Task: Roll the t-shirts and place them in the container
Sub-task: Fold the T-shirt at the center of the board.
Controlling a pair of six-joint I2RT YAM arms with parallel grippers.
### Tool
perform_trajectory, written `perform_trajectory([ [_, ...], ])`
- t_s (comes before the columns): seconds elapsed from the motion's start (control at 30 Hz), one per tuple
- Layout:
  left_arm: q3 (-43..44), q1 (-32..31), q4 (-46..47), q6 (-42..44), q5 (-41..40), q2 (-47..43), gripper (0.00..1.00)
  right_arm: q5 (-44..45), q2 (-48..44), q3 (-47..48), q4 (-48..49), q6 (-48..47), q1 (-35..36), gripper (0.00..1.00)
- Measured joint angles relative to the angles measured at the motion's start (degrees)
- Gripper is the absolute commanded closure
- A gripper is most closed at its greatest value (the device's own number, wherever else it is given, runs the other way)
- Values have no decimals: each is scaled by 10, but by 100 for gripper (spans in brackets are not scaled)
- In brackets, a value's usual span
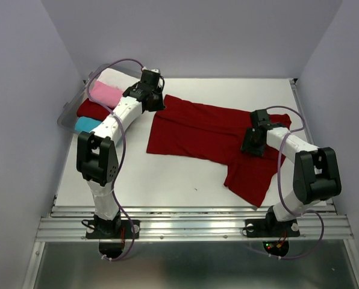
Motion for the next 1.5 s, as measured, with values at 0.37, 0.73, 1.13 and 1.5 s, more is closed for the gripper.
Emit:
perform_trajectory([
  [0.37,-18,0,6,-3,0,-2,76,50,34,-2,22,0,1,59],
  [0.73,-18,0,12,-4,2,-2,77,96,40,-2,36,1,1,86],
  [1.13,-23,0,12,-3,0,-2,77,70,-19,-2,23,-7,1,99],
  [1.5,-23,0,-2,5,-7,-2,75,43,-61,2,-35,-31,1,66],
])
